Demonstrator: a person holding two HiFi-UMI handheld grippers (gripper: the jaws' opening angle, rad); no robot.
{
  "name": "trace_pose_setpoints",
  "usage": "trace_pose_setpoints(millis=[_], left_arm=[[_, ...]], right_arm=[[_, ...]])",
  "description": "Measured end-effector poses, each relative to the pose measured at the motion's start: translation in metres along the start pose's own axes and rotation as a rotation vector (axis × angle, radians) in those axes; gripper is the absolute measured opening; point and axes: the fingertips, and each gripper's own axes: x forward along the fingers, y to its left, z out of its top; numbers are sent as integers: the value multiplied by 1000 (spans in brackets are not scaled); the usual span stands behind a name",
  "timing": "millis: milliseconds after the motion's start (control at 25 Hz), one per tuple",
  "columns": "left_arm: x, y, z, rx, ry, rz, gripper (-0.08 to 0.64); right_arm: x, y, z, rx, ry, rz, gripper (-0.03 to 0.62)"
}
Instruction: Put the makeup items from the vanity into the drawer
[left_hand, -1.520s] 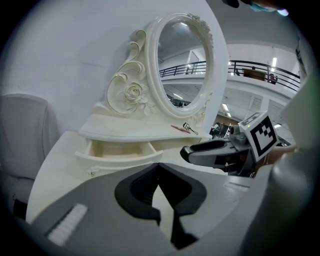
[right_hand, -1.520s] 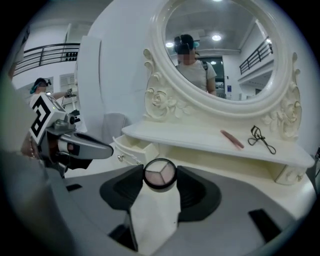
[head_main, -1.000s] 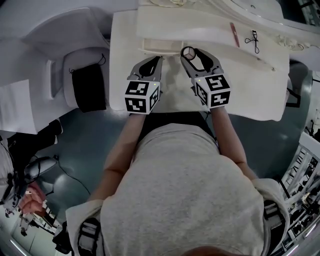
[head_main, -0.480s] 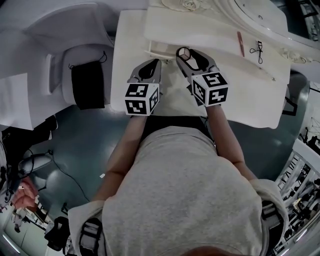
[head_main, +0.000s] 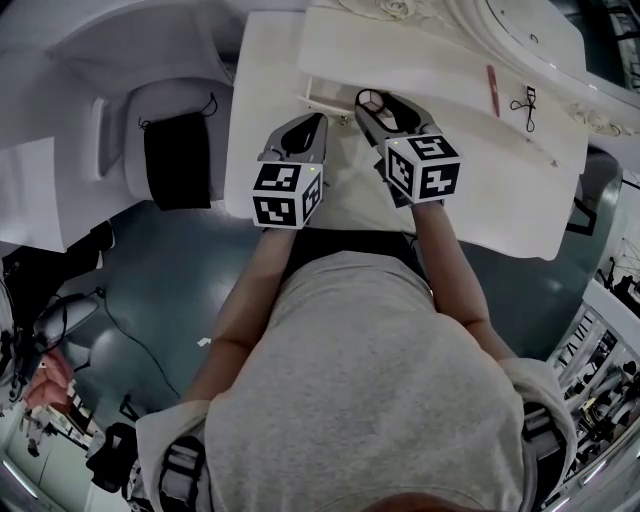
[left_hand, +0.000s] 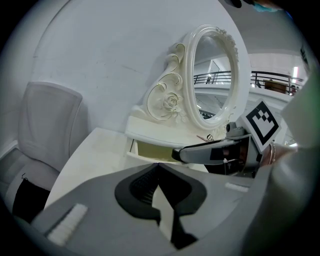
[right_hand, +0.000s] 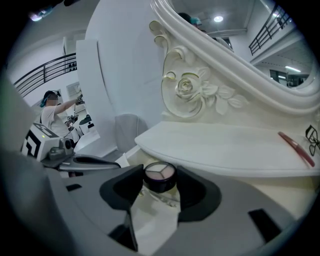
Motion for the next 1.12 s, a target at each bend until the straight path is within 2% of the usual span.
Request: trace_pose_setpoints(millis=[240, 600, 1120], left_arm=[[0, 0, 4, 2, -10, -3, 9], [6, -2, 8, 11, -9, -11, 9], [9, -2, 6, 11, -1, -5, 9]], right_arm=[[6, 3, 2, 9, 9, 4, 215], [9, 2, 1, -4, -3, -100, 215], [13, -1, 3, 41, -26, -201, 215]])
